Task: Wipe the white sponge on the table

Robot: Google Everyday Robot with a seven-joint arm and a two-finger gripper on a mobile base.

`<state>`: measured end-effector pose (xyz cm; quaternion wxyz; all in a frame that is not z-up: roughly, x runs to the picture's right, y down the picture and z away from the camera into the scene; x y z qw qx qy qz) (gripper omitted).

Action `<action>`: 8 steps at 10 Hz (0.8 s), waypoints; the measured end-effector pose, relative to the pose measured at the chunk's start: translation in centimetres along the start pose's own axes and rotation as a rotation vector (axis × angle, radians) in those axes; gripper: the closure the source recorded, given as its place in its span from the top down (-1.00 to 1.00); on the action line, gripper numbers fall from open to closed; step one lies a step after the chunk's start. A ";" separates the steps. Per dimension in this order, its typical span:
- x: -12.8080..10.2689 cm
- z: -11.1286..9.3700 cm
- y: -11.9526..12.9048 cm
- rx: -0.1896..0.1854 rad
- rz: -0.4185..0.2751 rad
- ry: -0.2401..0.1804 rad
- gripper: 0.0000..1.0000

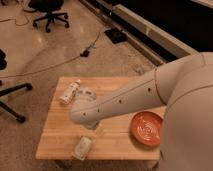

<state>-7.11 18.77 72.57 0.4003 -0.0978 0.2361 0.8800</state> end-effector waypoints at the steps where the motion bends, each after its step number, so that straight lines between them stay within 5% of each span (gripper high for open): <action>1: 0.5 0.5 -0.5 0.016 -0.030 0.018 0.60; 4: 2.9 3.1 -1.7 0.055 -0.095 0.069 0.60; 8: 5.5 5.7 -2.0 0.062 -0.125 0.103 0.60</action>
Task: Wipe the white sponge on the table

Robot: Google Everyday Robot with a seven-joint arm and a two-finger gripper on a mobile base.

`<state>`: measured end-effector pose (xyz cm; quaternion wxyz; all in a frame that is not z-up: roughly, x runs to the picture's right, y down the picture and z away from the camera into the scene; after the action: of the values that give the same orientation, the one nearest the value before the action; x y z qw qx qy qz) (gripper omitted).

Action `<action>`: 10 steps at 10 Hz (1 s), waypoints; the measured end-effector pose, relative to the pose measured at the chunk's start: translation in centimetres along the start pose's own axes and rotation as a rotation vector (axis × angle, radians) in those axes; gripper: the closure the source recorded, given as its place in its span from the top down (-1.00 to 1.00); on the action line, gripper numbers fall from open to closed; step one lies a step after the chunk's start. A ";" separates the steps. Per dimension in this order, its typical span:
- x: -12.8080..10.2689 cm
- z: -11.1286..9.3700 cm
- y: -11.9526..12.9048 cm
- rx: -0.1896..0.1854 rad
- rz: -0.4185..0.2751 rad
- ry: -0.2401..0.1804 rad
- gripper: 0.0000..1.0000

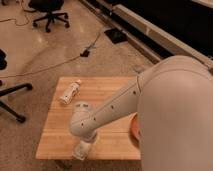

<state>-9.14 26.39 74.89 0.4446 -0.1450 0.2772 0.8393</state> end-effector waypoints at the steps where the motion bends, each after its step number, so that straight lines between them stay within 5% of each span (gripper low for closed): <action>1: 0.4 0.6 0.3 -0.003 -0.006 0.010 0.60; 5: 2.1 2.7 1.5 0.009 -0.043 0.040 0.57; 10: 1.9 3.4 1.5 0.009 -0.024 0.033 -0.33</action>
<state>-11.42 28.99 77.21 0.4504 -0.1603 0.2864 0.8303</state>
